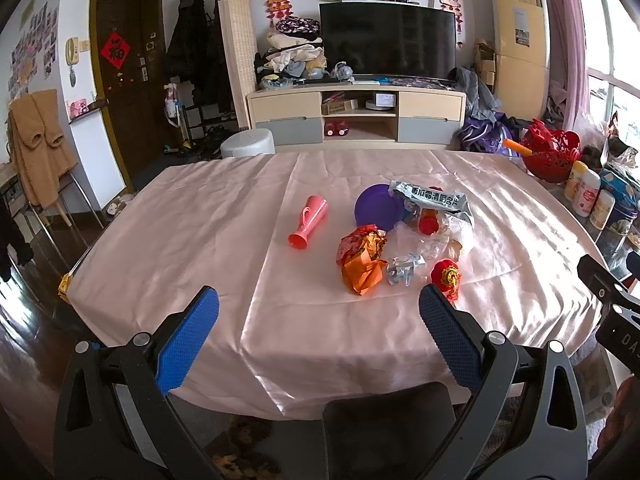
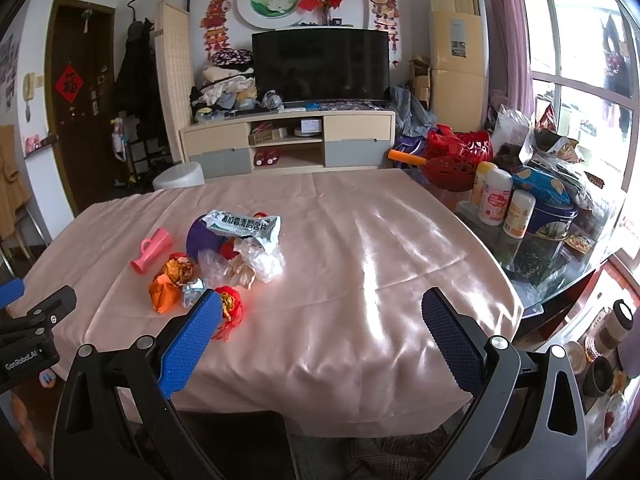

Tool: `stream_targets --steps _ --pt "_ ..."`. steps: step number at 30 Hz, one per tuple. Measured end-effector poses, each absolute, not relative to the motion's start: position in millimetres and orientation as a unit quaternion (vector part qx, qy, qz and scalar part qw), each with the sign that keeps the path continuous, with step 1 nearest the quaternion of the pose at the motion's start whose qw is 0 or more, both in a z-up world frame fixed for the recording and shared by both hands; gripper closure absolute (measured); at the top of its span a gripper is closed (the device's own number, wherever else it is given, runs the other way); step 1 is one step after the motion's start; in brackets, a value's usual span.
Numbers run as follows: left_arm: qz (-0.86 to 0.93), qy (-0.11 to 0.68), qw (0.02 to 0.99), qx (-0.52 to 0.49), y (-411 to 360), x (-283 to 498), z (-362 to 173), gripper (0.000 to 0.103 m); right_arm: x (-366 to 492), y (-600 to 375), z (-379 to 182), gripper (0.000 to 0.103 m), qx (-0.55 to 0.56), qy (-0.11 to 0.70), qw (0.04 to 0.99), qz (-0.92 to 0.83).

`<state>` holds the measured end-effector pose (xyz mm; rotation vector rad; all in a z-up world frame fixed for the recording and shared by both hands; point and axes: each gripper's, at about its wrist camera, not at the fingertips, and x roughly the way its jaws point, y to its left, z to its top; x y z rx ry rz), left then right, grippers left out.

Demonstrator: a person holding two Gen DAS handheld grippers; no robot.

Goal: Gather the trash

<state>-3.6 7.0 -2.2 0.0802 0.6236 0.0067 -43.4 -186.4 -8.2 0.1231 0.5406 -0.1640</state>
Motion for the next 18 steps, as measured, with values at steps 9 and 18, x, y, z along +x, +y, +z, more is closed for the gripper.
stream_targets --steps 9,18 --pt "0.004 0.308 0.951 0.039 8.3 -3.0 -2.0 0.008 -43.1 -186.9 -8.5 0.003 0.062 0.268 0.958 -0.08" --pt "0.005 0.308 0.951 0.038 9.8 -3.6 -1.7 0.008 -43.1 -186.9 -8.6 0.003 0.062 0.268 0.958 -0.079"
